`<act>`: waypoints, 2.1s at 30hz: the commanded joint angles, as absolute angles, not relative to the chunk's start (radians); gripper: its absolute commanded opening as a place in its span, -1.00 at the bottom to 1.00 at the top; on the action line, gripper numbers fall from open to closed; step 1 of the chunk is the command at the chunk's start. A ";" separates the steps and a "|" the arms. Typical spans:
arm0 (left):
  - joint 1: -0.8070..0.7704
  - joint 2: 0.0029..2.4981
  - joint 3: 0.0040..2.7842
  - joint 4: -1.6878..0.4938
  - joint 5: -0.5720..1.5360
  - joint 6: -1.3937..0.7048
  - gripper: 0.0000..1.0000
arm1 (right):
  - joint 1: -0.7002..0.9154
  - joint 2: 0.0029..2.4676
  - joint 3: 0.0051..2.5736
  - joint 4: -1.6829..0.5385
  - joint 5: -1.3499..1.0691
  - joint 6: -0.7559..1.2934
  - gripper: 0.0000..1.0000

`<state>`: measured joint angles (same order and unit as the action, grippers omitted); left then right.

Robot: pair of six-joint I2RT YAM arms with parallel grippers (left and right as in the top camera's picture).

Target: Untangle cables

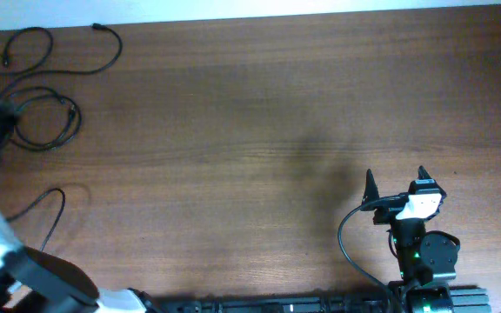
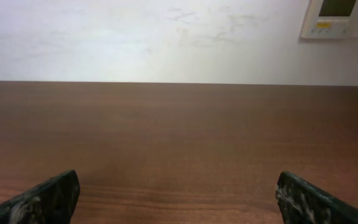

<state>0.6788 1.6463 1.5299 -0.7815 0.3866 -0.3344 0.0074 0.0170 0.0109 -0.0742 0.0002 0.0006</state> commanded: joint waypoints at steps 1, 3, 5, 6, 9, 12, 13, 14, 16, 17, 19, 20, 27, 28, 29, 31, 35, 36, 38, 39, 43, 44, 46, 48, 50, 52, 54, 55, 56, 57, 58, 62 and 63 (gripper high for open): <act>0.453 1.599 1.540 -0.752 0.367 -0.312 0.98 | 0.013 0.013 0.006 -0.080 0.005 0.004 0.97; 0.346 1.600 1.540 -0.748 0.307 -0.313 0.98 | 0.013 0.013 0.006 -0.080 0.005 0.004 0.97; 0.278 1.601 1.540 -0.749 0.253 -0.313 0.98 | 0.013 0.013 0.006 -0.080 0.005 0.004 0.97; 0.251 1.601 1.540 -0.752 0.234 -0.312 0.98 | 0.013 0.013 0.006 -0.080 0.005 0.004 0.97; 0.206 1.601 1.540 -0.765 0.236 -0.313 0.98 | 0.013 0.013 0.006 -0.080 0.005 0.004 0.97; 0.199 1.601 1.540 -0.765 0.236 -0.313 0.98 | 0.013 0.013 0.006 -0.080 0.005 0.004 0.97; 0.199 1.601 1.540 -0.768 0.235 -0.313 0.98 | 0.013 0.013 0.006 -0.080 0.005 0.004 0.97; 0.199 1.601 1.540 -0.773 0.236 -0.313 0.98 | 0.013 0.013 0.006 -0.079 0.005 0.004 0.97; 0.199 1.601 1.540 -0.792 0.236 -0.313 0.98 | 0.013 0.013 0.006 -0.078 -0.005 0.012 0.97; 0.199 1.601 1.540 -0.800 0.235 -0.313 0.98 | 0.013 0.013 0.006 -0.078 -0.010 0.012 0.97; 0.199 1.601 1.540 -0.801 0.235 -0.313 0.98 | 0.013 0.013 0.006 -0.078 -0.011 0.012 0.97; 0.199 1.601 1.540 -0.801 0.235 -0.313 0.98 | 0.013 0.013 0.006 -0.073 -0.022 0.012 0.97; 0.199 1.601 1.540 -0.801 0.235 -0.313 0.98 | 0.013 0.013 0.059 0.366 -0.427 0.016 0.97; 0.199 1.601 1.540 -0.801 0.235 -0.313 0.98 | 0.013 0.013 0.064 0.389 -0.445 0.026 0.97; 0.199 1.601 1.540 -0.801 0.235 -0.313 0.98 | 0.013 0.013 0.073 0.405 -0.446 0.105 0.97; 0.199 1.601 1.540 -0.801 0.236 -0.313 0.97 | 0.013 0.013 0.077 0.402 -0.465 0.178 0.97; 0.199 1.601 1.540 -0.801 0.236 -0.313 0.98 | 0.013 0.013 0.077 0.175 -0.365 0.165 0.97; 0.199 1.601 1.540 -0.801 0.235 -0.313 0.98 | 0.013 0.013 0.077 0.138 -0.331 0.151 0.97; 0.199 1.601 1.540 -0.801 0.236 -0.313 0.98 | 0.013 0.013 0.077 0.039 -0.255 0.048 0.97; 0.199 1.601 1.540 -0.801 0.235 -0.313 0.98 | 0.013 0.013 0.077 0.005 -0.227 -0.004 0.97; 0.199 1.601 1.540 -0.801 0.236 -0.313 0.98 | 0.013 0.013 0.077 -0.118 -0.138 -0.226 0.97; 0.199 1.601 1.540 -0.801 0.235 -0.313 0.98 | 0.013 0.013 0.077 -0.146 -0.113 -0.255 0.97; 0.199 1.601 1.540 -0.801 0.235 -0.313 0.98 | 0.013 0.013 0.077 -0.226 -0.051 -0.282 0.97; 0.199 1.601 1.540 -0.801 0.236 -0.313 0.98 | 0.013 0.014 0.077 -0.252 -0.021 -0.281 0.97; 0.199 1.601 1.540 -0.801 0.235 -0.313 0.98 | 0.013 0.014 0.077 -0.252 -0.014 -0.281 0.97; 0.199 1.601 1.540 -0.801 0.236 -0.313 0.98 | 0.013 0.014 0.077 -0.252 -0.014 -0.281 0.97; 0.199 1.601 1.540 -0.801 0.236 -0.313 0.98 | 0.013 0.014 0.077 -0.252 -0.014 -0.281 0.97; 0.199 1.601 1.540 -0.801 0.236 -0.313 0.98 | 0.013 0.014 0.077 -0.252 -0.014 -0.281 0.97; 0.199 1.601 1.540 -0.801 0.236 -0.313 0.98 | 0.013 0.014 0.077 -0.252 -0.014 -0.281 0.97; 0.199 1.601 1.540 -0.801 0.235 -0.313 0.98 | 0.013 0.014 0.077 -0.252 -0.014 -0.281 0.97; 0.199 1.601 1.540 -0.801 0.236 -0.313 0.98 | 0.013 0.014 0.077 -0.252 -0.014 -0.281 0.97; 0.199 1.601 1.540 -0.801 0.235 -0.313 0.97 | 0.013 0.014 0.077 -0.252 -0.014 -0.281 0.97; 0.199 1.601 1.540 -0.801 0.236 -0.313 0.98 | 0.013 0.014 0.077 -0.252 -0.014 -0.281 0.97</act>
<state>0.2001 1.6138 1.5314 -0.8032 0.2451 -0.3283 0.0082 0.0185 0.0776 -0.2359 -0.0296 -0.2741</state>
